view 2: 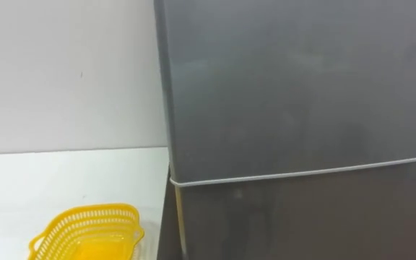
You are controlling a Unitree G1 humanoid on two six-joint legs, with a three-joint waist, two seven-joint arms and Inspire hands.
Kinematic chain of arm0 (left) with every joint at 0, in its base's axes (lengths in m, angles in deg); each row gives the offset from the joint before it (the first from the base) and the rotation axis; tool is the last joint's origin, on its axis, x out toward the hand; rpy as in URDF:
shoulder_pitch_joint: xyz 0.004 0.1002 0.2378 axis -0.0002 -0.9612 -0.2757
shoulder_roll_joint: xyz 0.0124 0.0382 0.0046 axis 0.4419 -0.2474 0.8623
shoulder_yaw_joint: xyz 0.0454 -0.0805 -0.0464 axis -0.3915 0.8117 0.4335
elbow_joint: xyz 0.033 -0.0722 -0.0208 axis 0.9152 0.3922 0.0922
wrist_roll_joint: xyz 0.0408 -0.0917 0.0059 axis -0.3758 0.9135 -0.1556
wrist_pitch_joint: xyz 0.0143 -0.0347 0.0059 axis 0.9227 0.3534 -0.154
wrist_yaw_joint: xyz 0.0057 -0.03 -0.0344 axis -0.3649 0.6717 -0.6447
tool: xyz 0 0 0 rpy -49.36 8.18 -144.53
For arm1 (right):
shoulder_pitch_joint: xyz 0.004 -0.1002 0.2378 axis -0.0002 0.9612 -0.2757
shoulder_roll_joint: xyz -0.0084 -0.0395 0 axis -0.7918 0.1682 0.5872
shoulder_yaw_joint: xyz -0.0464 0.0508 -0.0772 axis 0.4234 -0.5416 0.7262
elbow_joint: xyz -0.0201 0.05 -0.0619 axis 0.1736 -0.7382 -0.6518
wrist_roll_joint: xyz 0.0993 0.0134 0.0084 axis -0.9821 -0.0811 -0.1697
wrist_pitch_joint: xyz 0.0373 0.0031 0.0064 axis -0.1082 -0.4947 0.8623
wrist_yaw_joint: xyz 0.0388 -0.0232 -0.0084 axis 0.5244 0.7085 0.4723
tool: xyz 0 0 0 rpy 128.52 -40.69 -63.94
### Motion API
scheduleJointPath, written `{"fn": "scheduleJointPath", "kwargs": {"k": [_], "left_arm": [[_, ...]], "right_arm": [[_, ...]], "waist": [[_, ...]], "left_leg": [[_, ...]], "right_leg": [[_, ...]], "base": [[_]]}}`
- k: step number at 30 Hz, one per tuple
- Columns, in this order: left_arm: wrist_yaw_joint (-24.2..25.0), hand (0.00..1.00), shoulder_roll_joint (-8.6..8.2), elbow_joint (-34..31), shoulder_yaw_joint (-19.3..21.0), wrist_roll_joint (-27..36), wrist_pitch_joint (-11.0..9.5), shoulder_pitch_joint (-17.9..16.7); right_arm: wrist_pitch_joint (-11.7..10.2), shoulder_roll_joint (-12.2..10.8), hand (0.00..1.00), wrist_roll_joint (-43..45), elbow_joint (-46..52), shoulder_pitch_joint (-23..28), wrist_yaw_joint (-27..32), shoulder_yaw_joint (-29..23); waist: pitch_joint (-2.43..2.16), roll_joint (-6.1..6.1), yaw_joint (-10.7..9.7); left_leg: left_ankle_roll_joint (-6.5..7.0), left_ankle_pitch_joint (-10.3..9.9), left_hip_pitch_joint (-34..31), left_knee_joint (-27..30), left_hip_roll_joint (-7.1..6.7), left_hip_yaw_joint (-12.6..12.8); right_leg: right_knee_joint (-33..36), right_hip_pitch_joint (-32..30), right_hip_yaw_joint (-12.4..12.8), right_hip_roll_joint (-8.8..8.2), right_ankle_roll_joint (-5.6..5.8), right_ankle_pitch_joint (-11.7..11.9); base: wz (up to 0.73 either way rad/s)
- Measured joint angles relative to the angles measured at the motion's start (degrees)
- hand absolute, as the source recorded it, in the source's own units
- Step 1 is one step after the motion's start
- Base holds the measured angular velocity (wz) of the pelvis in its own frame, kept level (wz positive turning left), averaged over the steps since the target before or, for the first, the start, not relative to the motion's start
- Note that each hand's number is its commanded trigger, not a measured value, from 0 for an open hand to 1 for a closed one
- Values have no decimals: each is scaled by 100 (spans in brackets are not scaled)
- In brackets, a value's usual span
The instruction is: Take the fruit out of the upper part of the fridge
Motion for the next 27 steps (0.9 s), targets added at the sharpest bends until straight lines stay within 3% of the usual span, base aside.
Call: {"fn": "scheduleJointPath", "kwargs": {"k": [3,7,9,14,18,27], "left_arm": [[-575,0,58,-807,175,399,-391,-22],[-1306,0,57,-1948,390,341,-721,-45],[-1725,0,43,-2614,395,-88,-807,-43],[-2238,0,66,-3961,377,-1508,-837,45],[-2326,0,136,-4597,393,-2509,-921,161],[-1843,0,233,-6193,342,-2827,-904,253]], "right_arm": [[-82,52,0,-3,63,31,50,-24],[-246,54,0,40,134,124,112,-85],[-305,54,0,78,212,203,167,-90],[-299,53,0,118,288,224,159,-89],[-291,44,0,139,569,379,71,-88],[-294,19,0,126,543,529,-149,-79]], "waist": [[-27,46,12],[-75,63,33],[-89,83,117],[-82,79,135],[-81,118,116],[-66,144,-57]], "left_leg": [[2,5,-13,-13,-10,-1],[0,23,-11,-25,-9,25],[0,23,58,-39,-5,5],[3,20,36,-38,-22,-59],[8,14,45,-110,-32,-164],[9,14,-21,-53,-36,-272]], "right_leg": [[19,-14,23,1,0,1],[65,-98,40,4,0,2],[100,-67,24,3,0,2],[90,-90,-2,-3,1,3],[97,-83,-23,10,-1,4],[96,-98,-56,23,-14,12]], "base": [[-1],[-3],[-9],[-1],[-5],[1]]}}
